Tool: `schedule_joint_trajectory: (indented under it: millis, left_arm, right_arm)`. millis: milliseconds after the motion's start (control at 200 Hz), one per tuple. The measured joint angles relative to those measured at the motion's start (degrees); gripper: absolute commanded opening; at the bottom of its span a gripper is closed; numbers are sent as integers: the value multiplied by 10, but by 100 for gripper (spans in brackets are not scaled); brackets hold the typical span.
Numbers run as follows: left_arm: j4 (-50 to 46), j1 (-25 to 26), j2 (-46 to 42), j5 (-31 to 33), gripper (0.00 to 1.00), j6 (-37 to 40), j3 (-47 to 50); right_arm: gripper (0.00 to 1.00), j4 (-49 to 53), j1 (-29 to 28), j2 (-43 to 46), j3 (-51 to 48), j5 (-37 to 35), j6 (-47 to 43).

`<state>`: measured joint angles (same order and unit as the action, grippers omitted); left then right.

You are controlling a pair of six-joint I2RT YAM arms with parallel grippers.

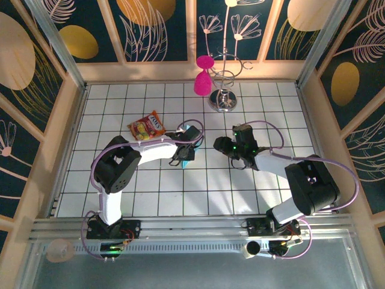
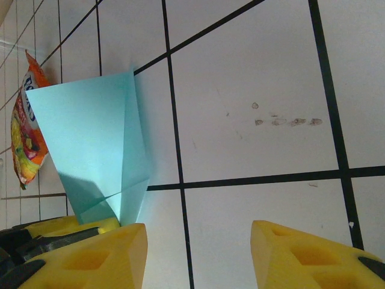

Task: Fold a paper plane with a square sheet of paper (pick it up from the middle)
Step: Move the paper plane to the top-center of the table.

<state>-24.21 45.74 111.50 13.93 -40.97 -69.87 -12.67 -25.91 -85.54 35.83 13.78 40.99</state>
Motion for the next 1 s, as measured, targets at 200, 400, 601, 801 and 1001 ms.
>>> schedule_joint_trajectory:
  millis: [200,400,601,801,1001]
  left_arm:
    - [4,0,0,-2,37,-6,0]
    - [11,-11,10,1,37,-7,-8]
    - [17,-51,65,1,39,6,-86]
    - [15,-82,135,4,44,26,-189]
    - [7,-92,169,16,40,33,-241]
  right_arm:
    - [49,0,0,0,0,2,0]
    - [52,1,0,7,-2,1,0]
    - [55,3,0,59,-7,-17,-2]
    - [56,16,1,80,-7,-35,-2]
    - [56,31,1,83,-8,-44,-2]
